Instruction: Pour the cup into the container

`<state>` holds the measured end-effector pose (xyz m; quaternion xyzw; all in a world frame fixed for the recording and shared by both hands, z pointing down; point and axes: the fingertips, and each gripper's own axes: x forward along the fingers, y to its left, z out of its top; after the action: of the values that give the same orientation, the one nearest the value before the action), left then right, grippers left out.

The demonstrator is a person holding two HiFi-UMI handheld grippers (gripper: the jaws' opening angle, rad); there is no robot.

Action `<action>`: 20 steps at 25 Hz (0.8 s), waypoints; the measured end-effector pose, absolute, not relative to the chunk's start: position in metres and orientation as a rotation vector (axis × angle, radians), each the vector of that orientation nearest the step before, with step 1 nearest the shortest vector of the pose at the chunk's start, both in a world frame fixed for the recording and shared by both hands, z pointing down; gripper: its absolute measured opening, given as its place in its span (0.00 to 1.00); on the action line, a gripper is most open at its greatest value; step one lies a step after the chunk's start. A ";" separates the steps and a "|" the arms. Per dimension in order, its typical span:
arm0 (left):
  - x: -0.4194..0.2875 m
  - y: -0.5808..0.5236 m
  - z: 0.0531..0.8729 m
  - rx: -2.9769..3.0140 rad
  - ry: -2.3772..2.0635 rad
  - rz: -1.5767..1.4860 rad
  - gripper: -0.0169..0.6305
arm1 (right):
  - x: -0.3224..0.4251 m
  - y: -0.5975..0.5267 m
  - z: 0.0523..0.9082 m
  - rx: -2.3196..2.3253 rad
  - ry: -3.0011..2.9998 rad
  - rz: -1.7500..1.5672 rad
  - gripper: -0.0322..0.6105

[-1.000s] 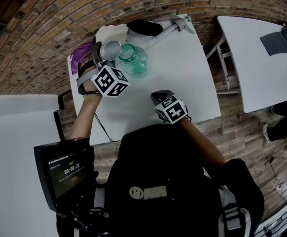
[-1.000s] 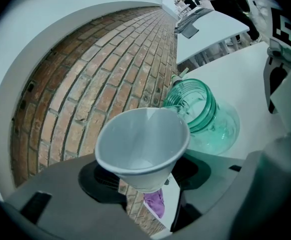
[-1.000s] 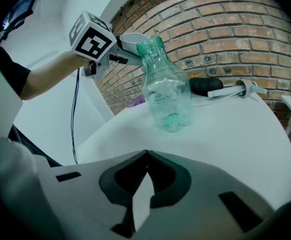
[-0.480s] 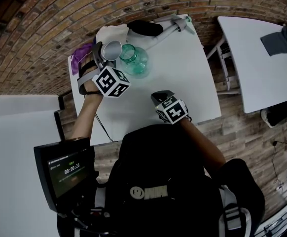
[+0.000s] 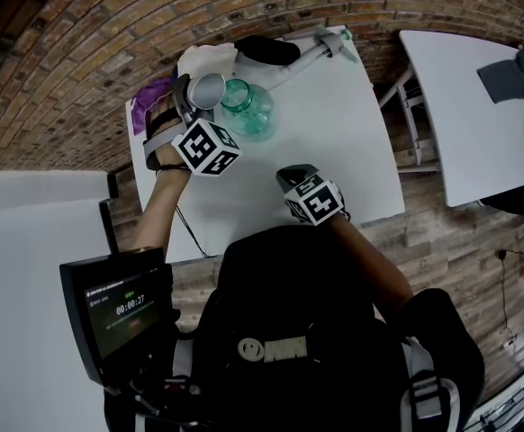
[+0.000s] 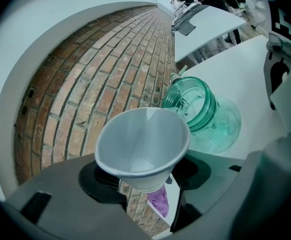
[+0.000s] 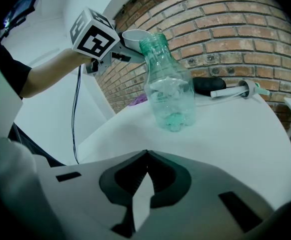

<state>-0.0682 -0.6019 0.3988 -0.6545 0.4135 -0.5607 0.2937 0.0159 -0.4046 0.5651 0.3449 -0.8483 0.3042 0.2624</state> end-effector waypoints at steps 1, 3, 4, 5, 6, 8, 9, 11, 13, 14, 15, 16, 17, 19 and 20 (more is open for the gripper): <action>-0.068 -0.602 0.399 -1.745 1.102 -1.493 0.48 | 0.016 -0.405 0.566 0.933 -2.295 0.824 0.06; -0.068 -0.602 0.399 -1.740 1.102 -1.492 0.48 | 0.015 -0.405 0.565 0.932 -2.297 0.821 0.06; -0.068 -0.603 0.399 -1.736 1.100 -1.491 0.48 | 0.015 -0.405 0.564 0.932 -2.300 0.819 0.06; -0.068 -0.603 0.398 -1.736 1.100 -1.491 0.48 | 0.015 -0.405 0.564 0.932 -2.300 0.819 0.06; -0.068 -0.603 0.399 -1.738 1.100 -1.491 0.48 | 0.016 -0.405 0.565 0.932 -2.299 0.821 0.06; -0.067 -0.603 0.399 -1.737 1.098 -1.491 0.48 | 0.016 -0.405 0.566 0.934 -2.296 0.825 0.06; -0.067 -0.603 0.399 -1.737 1.097 -1.490 0.48 | 0.016 -0.406 0.566 0.935 -2.296 0.828 0.06; -0.067 -0.603 0.399 -1.736 1.097 -1.489 0.48 | 0.016 -0.406 0.568 0.939 -2.289 0.839 0.06; -0.068 -0.603 0.399 -1.733 1.099 -1.491 0.48 | 0.018 -0.406 0.573 0.947 -2.275 0.858 0.06; -0.068 -0.602 0.399 -1.733 1.100 -1.491 0.48 | 0.019 -0.406 0.576 0.952 -2.264 0.868 0.06; -0.068 -0.602 0.399 -1.733 1.100 -1.491 0.48 | 0.021 -0.405 0.579 0.957 -2.245 0.879 0.06; -0.067 -0.602 0.399 -1.734 1.099 -1.492 0.48 | 0.024 -0.405 0.582 0.961 -2.217 0.891 0.06; -0.067 -0.602 0.399 -1.734 1.096 -1.492 0.48 | 0.026 -0.403 0.587 0.964 -2.185 0.905 0.06; -0.067 -0.602 0.399 -1.736 1.093 -1.493 0.48 | 0.032 -0.403 0.595 0.972 -2.122 0.925 0.06; -0.067 -0.602 0.399 -1.736 1.094 -1.493 0.48 | 0.035 -0.403 0.599 0.978 -2.090 0.932 0.06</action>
<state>-0.0668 -0.6019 0.3986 -0.6532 0.4115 -0.5618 0.2972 0.0352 -0.4026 0.5985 0.3721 -0.7955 0.3547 0.3209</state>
